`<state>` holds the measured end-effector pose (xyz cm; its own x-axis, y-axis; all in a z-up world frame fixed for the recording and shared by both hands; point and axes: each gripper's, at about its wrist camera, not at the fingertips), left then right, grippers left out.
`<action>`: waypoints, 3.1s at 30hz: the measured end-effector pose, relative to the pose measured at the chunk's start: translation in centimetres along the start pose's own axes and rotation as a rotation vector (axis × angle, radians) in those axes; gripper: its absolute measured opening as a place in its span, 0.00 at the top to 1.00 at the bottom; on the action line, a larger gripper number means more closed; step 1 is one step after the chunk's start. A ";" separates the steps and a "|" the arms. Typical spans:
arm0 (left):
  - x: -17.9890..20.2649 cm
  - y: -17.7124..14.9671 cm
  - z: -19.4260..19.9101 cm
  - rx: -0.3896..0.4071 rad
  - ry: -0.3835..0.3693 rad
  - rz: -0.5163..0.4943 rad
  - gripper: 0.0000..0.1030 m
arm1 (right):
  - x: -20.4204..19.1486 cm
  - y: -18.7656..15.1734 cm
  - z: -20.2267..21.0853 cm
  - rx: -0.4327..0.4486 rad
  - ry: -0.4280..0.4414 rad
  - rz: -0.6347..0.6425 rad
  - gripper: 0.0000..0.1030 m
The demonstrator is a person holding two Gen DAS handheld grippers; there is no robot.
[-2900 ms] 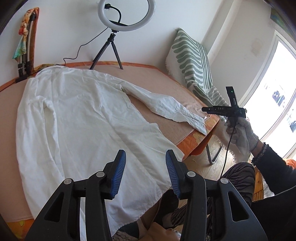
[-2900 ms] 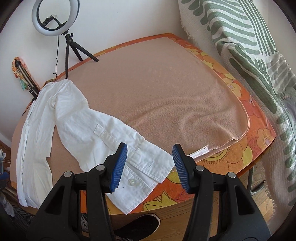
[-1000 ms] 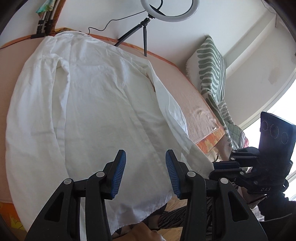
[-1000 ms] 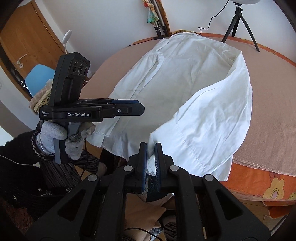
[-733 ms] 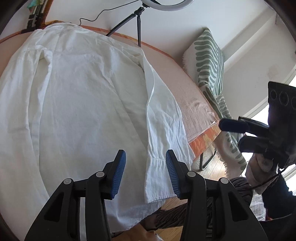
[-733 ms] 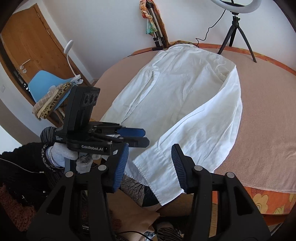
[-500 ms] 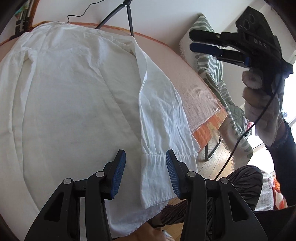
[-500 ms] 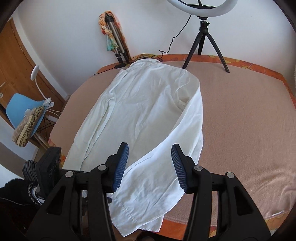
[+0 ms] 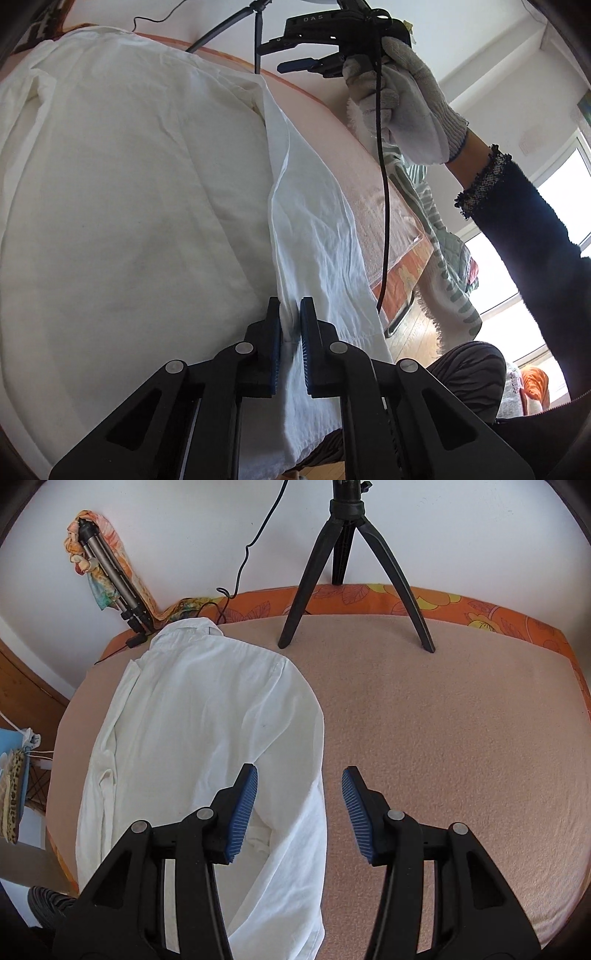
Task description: Fold small clothes
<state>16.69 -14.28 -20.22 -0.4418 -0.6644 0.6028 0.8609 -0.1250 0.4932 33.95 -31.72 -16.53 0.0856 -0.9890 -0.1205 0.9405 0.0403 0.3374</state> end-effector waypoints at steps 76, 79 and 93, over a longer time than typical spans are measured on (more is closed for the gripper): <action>-0.3 -3.8 5.0 0.004 0.038 0.056 0.94 | -3.1 -30.3 8.0 -0.047 0.016 -0.085 0.60; -0.4 -3.7 5.1 0.010 0.031 0.065 0.94 | -3.3 -31.3 8.2 -0.058 0.025 -0.083 0.60; -0.4 -3.7 4.5 -0.007 0.050 0.049 0.94 | -3.7 -31.8 11.1 -0.027 0.035 -0.112 0.99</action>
<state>12.54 -10.25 -19.40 -0.3858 -0.7056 0.5943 0.8832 -0.0963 0.4590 0.07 -30.94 -16.46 -0.0093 -0.9820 -0.1888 0.9534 -0.0657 0.2946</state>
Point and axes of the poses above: each gripper's, at about its wrist camera, not at the fingertips, and z roughly against the way its jaws point, x to its right, y to its top
